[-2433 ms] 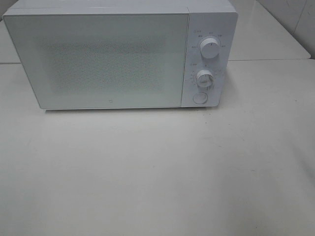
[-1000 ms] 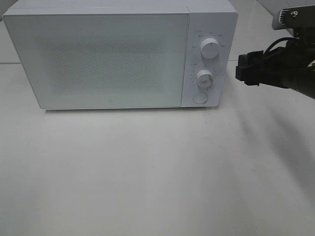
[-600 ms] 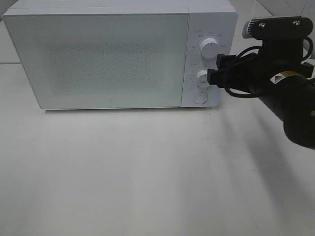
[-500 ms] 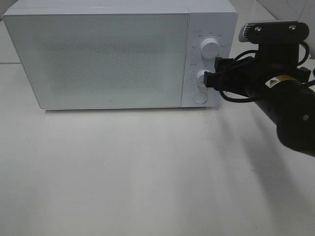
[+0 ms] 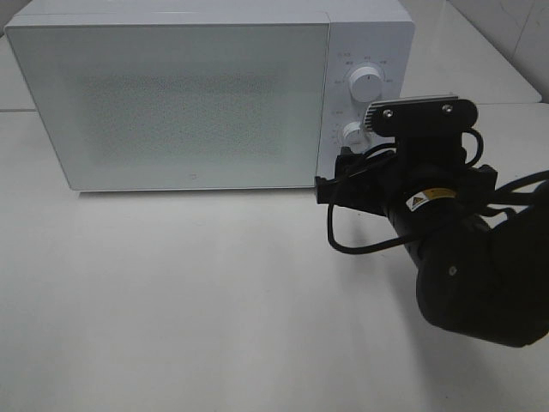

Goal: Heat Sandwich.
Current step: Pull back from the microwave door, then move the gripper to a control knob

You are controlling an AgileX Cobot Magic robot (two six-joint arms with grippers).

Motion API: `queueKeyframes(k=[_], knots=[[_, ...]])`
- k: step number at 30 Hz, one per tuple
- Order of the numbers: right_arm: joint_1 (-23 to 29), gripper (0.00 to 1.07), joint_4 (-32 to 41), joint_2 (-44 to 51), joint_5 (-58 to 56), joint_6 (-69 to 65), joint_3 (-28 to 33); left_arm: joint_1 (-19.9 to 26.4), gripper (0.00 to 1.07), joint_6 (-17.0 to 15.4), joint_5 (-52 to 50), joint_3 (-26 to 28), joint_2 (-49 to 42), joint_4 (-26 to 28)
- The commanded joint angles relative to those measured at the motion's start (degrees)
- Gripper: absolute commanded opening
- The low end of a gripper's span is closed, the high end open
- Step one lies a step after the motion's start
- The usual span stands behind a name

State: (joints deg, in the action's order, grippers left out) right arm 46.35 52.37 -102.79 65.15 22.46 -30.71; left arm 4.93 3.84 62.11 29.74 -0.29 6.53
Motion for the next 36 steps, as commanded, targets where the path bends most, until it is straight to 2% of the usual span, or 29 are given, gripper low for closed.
queueKeyframes(k=[1,16,22,25,36], knots=[[1.15,0.76,0.4,-1.2,1.32,-0.34,-0.23,0.17,0.98,-0.4,-0.74,-0.11,-1.32,0.06],[0.92,0.76,0.4,-1.2,1.89,-1.43,-0.29,0.17,0.98,-0.4,-0.74,-0.11,-1.32,0.06],[-2.12,0.76,-0.86,-2.06,0.97,-1.49,-3.15,0.17,0.98,-0.4,-0.74,-0.11,-1.32,0.06],[-5.04,0.76,-4.24,-4.01,-1.09,-1.55,-5.9,0.17,0.98,-0.4,-0.74,-0.11,-1.32,0.06],[-7.91,0.76,-7.1,-8.71,-3.21,-3.44,-11.29,0.17,0.98,-0.4,-0.74,-0.11,-1.32,0.06]])
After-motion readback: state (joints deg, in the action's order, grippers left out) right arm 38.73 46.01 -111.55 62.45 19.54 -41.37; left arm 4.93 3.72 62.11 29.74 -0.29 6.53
